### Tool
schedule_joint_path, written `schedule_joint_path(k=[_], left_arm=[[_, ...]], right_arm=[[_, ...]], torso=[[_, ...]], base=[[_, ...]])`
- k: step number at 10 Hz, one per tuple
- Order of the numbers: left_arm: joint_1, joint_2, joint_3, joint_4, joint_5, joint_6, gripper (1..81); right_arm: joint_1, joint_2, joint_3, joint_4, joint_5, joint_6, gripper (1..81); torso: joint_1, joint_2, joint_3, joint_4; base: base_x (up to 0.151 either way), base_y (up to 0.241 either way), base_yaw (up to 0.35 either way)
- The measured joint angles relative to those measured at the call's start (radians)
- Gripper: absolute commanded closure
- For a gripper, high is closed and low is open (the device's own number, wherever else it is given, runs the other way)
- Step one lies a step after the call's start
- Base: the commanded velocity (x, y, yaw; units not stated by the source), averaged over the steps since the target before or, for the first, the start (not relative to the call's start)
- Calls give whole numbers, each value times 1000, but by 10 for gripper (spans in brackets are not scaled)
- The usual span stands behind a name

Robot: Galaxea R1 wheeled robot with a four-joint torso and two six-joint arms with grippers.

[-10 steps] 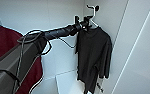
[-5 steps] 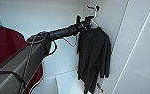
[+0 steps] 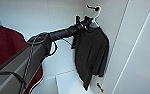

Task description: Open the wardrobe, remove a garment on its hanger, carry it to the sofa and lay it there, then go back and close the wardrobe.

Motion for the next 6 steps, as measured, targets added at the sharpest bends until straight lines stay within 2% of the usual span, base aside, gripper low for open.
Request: schedule_joint_path(k=[4, 6], left_arm=[[-1, -46, 81, 0, -7, -4, 811], [-28, -70, 109, 8, 19, -3, 811]], right_arm=[[0, 0, -1, 0, 0, -1, 10], [0, -1, -1, 0, 0, -1, 10]], torso=[[0, 0, 0, 0], [0, 0, 0, 0]], base=[[0, 0, 0], [0, 0, 0]])
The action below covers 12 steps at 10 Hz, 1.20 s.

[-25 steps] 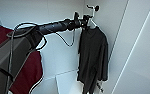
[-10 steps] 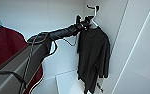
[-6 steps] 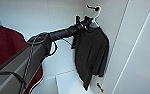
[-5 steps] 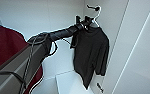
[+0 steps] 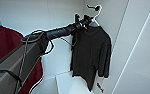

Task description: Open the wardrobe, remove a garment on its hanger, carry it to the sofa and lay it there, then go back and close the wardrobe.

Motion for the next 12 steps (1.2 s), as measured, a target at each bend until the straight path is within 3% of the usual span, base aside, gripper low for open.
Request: schedule_joint_path(k=[6, 7, 12], left_arm=[[-110, -90, 139, 86, 3, 21, 811], [-109, -101, 160, 86, 4, 20, 811], [-84, -167, 209, 130, 40, 21, 811]], right_arm=[[-1, -8, 11, -1, 0, -1, 10], [-3, -9, 11, -1, 5, -1, 10], [1, -16, 12, -2, 13, -3, 10]], torso=[[0, 0, 0, 5], [0, 0, 0, 23], [0, 0, 0, 184]], base=[[0, 0, 0], [0, 0, 0], [0, 0, 0]])
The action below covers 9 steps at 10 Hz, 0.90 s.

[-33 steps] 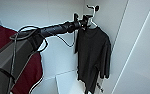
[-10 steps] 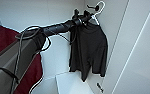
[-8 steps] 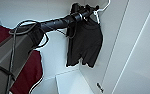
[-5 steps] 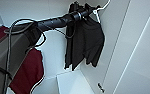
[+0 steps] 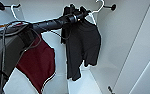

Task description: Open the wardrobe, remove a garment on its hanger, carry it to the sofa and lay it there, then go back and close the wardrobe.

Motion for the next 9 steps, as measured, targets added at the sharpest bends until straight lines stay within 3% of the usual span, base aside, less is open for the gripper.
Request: schedule_joint_path(k=[1, 9], left_arm=[[11, 1, 1, 9, 15, 0, 811], [121, -78, 176, 133, 53, 1, 811]], right_arm=[[0, 0, 0, 0, 0, 0, 10], [5, -1, 8, 0, 1, 0, 10]], torso=[[0, 0, 0, 14], [0, 0, 0, 14]], base=[[0, 0, 0], [-8, 0, 0]])
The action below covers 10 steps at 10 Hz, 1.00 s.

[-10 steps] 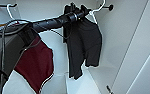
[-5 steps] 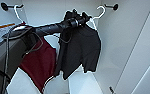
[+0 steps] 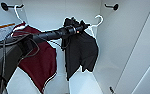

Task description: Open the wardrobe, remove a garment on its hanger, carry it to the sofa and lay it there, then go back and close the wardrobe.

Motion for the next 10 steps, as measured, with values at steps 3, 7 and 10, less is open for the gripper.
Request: schedule_joint_path(k=[3, 7, 10], left_arm=[[61, -16, 48, 27, 8, -1, 811], [60, -21, 56, 35, -1, 0, 811], [49, -21, 61, 36, -14, 0, 811]], right_arm=[[8, 0, 4, 0, 9, 0, 10], [0, -3, 4, 0, 11, 0, 10], [-2, -3, 4, 0, 10, 0, 10]], torso=[[1, 1, -1, 0], [0, 0, 5, 0], [-1, 0, 40, 0]], base=[[-101, 0, 0], [-112, 0, 0], [-112, 0, 0]])
